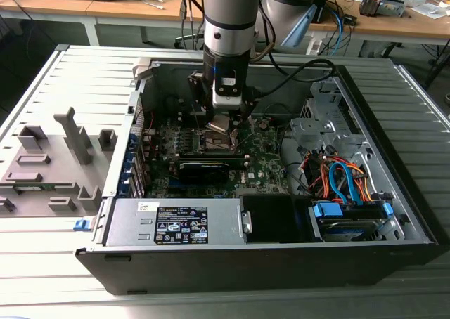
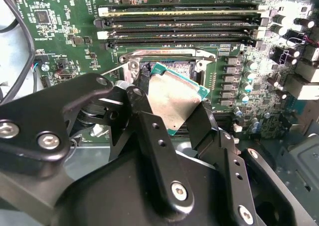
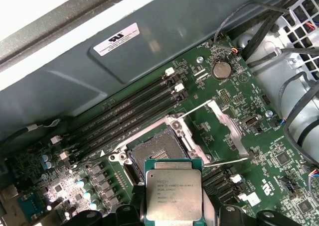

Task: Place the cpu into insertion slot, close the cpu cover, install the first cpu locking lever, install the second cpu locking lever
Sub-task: 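Place the cpu into insertion slot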

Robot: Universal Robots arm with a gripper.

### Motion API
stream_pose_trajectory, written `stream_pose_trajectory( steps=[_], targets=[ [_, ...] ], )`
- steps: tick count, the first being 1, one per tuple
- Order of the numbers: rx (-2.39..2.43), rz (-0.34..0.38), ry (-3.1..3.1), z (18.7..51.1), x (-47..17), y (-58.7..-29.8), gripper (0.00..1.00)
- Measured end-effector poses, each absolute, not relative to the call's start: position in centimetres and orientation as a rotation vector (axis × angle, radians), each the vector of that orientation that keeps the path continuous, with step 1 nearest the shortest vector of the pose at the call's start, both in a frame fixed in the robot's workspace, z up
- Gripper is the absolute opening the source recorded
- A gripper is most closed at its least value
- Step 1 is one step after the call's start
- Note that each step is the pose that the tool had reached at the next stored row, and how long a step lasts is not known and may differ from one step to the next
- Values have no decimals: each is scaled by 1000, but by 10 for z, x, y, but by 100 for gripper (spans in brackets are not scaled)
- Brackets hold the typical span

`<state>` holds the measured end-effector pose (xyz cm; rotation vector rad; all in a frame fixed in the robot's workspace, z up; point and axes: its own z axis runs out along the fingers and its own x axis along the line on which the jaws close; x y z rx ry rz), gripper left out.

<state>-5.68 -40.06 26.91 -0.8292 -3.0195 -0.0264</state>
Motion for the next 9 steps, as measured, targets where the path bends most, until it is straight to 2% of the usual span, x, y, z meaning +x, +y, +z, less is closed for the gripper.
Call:
stream_pose_trajectory(
  steps=[9],
  targets=[
    [-868,-27,-3009,269,-57,-401,54]
  ],
)
